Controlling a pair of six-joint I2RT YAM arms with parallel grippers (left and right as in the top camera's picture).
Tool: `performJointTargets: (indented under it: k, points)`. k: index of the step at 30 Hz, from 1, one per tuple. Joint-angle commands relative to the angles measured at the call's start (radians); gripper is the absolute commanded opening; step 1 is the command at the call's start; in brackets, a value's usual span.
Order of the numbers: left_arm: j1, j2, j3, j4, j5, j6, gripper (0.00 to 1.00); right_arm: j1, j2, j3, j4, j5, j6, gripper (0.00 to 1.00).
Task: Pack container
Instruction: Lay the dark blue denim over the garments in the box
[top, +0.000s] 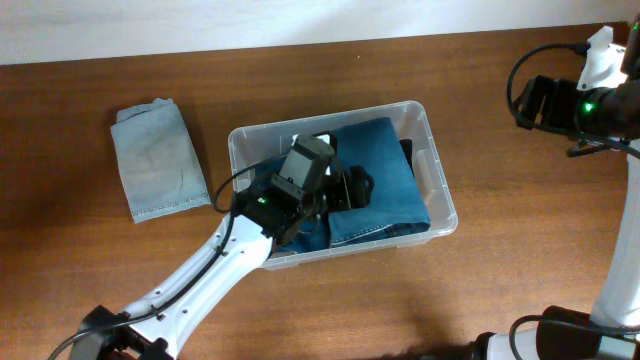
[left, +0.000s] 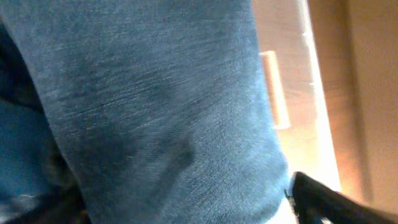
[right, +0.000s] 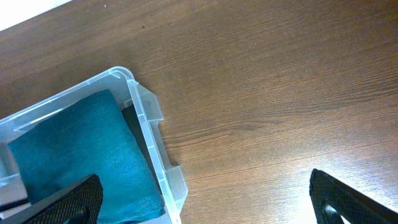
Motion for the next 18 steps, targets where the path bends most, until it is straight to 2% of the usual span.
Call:
performJointTargets:
  k: [1, 3, 7, 15, 18]
  points:
    - [0.063, -0.029, 0.031, 0.006, -0.111, 0.204, 0.99, -0.002, 0.01, 0.0, 0.0, -0.013, 0.005, 0.99]
    - [0.145, -0.058, 0.036, -0.006, -0.109, 0.264, 0.99, -0.002, 0.01, 0.0, 0.0, -0.013, 0.005, 0.98]
    - [0.291, -0.133, 0.037, -0.039, -0.11, 0.264, 0.99, -0.002, 0.01, 0.0, 0.0, -0.013, 0.002, 0.98]
    - [0.748, -0.232, 0.037, -0.16, -0.122, 0.268, 0.99, -0.002, 0.01, 0.0, 0.001, -0.02, 0.002, 0.98]
    - [0.887, -0.188, 0.037, -0.17, -0.035, 0.388, 0.99, -0.002, 0.01, 0.0, 0.002, -0.024, 0.001, 0.99]
